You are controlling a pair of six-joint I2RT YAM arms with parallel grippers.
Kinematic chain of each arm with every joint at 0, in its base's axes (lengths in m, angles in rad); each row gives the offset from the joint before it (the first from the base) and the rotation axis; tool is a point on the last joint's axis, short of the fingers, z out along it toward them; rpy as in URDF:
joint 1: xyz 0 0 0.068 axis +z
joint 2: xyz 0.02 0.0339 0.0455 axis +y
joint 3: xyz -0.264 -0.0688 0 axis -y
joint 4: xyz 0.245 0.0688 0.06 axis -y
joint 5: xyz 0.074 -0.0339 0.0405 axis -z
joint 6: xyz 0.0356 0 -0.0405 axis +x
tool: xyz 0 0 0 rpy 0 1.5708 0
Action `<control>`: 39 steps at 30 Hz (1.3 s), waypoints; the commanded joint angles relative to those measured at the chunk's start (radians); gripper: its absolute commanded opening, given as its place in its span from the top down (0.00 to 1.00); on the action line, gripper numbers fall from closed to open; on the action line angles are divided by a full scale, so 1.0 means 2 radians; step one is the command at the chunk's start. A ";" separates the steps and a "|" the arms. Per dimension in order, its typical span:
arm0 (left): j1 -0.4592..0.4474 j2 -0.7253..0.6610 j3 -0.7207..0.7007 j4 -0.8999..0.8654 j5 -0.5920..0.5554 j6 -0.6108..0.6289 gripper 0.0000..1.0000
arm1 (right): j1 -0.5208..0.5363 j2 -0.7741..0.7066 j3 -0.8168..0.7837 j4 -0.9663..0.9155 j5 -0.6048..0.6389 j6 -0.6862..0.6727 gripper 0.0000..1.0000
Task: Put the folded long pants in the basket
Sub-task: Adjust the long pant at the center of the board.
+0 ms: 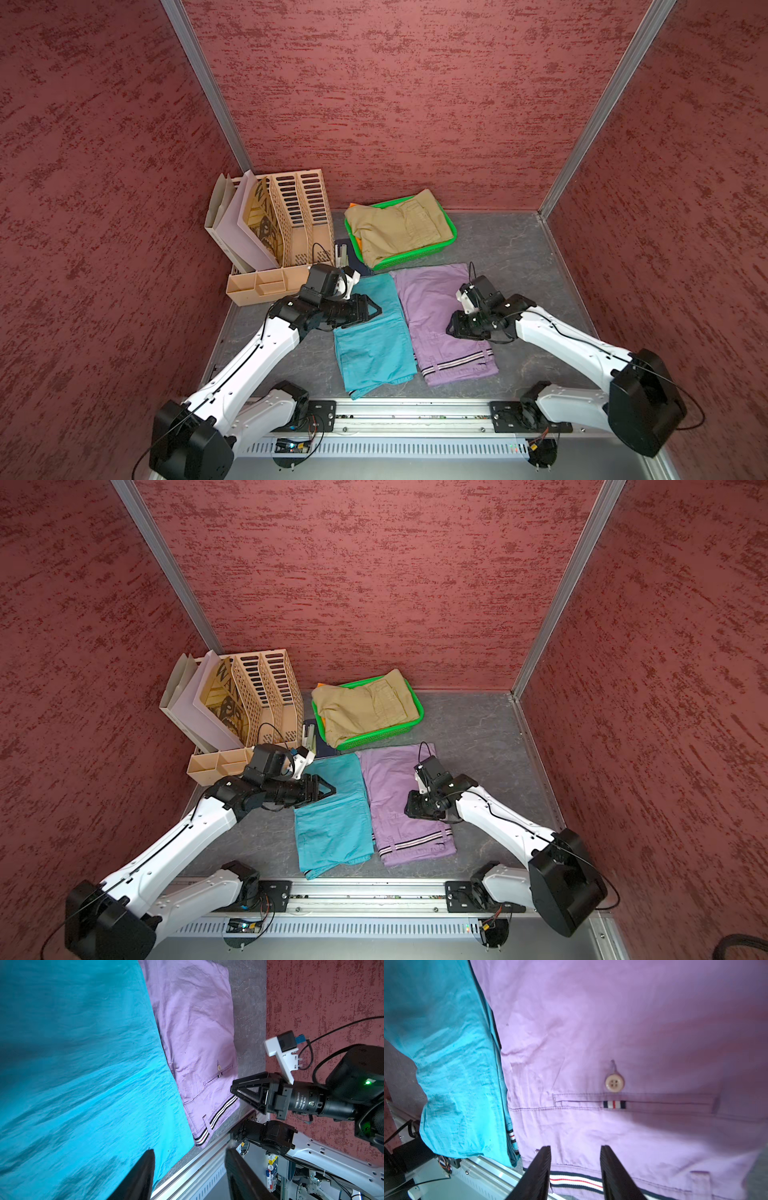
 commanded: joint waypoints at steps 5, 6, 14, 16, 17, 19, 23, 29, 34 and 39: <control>-0.018 0.019 0.002 0.041 -0.009 -0.012 0.41 | 0.005 0.088 -0.003 -0.036 0.072 0.012 0.56; -0.021 0.022 0.003 0.041 -0.011 -0.013 0.41 | 0.005 0.097 -0.004 -0.033 0.077 0.017 0.57; -0.042 0.033 -0.006 0.057 -0.027 -0.029 0.41 | -0.083 0.170 0.053 -0.059 0.160 0.001 0.62; -0.050 0.033 -0.007 0.059 -0.031 -0.034 0.41 | -0.135 0.187 0.071 -0.053 0.152 -0.010 0.61; -0.055 0.033 -0.006 0.061 -0.033 -0.036 0.41 | -0.159 0.195 0.084 -0.052 0.146 -0.016 0.60; -0.063 0.033 -0.004 0.060 -0.036 -0.037 0.41 | -0.199 0.214 0.112 -0.046 0.152 -0.026 0.59; -0.076 0.045 0.007 0.053 -0.039 -0.038 0.40 | -0.295 0.294 0.207 -0.055 0.157 -0.046 0.58; -0.097 0.060 0.018 0.054 -0.053 -0.039 0.39 | -0.325 0.220 0.230 -0.029 0.176 -0.034 0.49; -0.099 0.082 0.011 0.078 -0.051 -0.041 0.39 | -0.258 0.185 0.203 -0.003 0.044 -0.049 0.49; -0.104 0.100 0.018 0.084 -0.051 -0.043 0.39 | -0.194 0.241 0.212 0.030 -0.004 -0.041 0.55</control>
